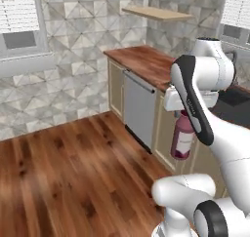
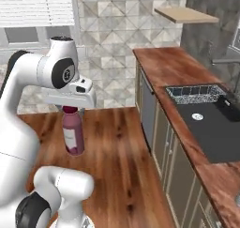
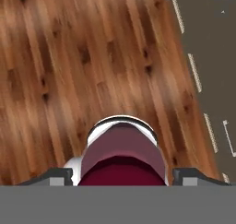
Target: Place the drinks on the dining counter in a tight cluster.
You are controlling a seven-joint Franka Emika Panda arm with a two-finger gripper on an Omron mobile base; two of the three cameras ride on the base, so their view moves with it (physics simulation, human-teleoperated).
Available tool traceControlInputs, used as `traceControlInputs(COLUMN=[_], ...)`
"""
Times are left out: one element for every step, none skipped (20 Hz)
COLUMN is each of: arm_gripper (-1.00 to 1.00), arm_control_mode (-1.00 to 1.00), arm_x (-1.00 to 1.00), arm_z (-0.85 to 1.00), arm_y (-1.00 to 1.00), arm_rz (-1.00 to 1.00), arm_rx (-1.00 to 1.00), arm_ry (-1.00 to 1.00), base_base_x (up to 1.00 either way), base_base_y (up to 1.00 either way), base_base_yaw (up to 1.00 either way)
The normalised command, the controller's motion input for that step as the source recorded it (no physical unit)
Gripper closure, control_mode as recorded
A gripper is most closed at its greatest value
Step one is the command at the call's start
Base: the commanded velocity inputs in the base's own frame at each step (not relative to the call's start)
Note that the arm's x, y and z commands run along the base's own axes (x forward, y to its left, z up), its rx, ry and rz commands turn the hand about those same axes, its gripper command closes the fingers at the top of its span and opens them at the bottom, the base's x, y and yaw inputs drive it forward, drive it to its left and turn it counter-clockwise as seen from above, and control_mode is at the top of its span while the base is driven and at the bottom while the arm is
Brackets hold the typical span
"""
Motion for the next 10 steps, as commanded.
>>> traceControlInputs(arm_gripper=[1.00, 1.00, 1.00, 1.00, 1.00, 1.00, 1.00, 1.00, 1.00, 1.00], arm_control_mode=[1.00, 1.00, 1.00, 1.00, 1.00, 1.00, 1.00, 1.00, 1.00, 1.00], arm_x=[0.00, 0.00, 0.00, 0.00, 0.00, 0.00, 0.00, 0.00, 0.00, 0.00], arm_z=[0.00, 0.00, 0.00, 0.00, 0.00, 0.00, 0.00, 0.00, 0.00, 0.00], arm_y=[0.00, 0.00, 0.00, 0.00, 0.00, 0.00, 0.00, 0.00, 0.00, 0.00], arm_rz=[0.00, 0.00, 0.00, 0.00, 0.00, 0.00, 0.00, 0.00, 0.00, 0.00], arm_rx=[0.00, 0.00, 0.00, 0.00, 0.00, 0.00, 0.00, 0.00, 0.00, 0.00], arm_ry=[0.00, 0.00, 0.00, 0.00, 0.00, 0.00, 0.00, 0.00, 0.00, 0.00], base_base_x=[0.00, 0.00, 0.00, 0.00, 0.00, 0.00, 0.00, 0.00, 0.00, 0.00], base_base_y=[0.00, 0.00, 0.00, 0.00, 0.00, 0.00, 0.00, 0.00, 0.00, 0.00], base_base_yaw=[1.00, 1.00, 1.00, 1.00, 1.00, 1.00, 1.00, 1.00, 1.00, 1.00])
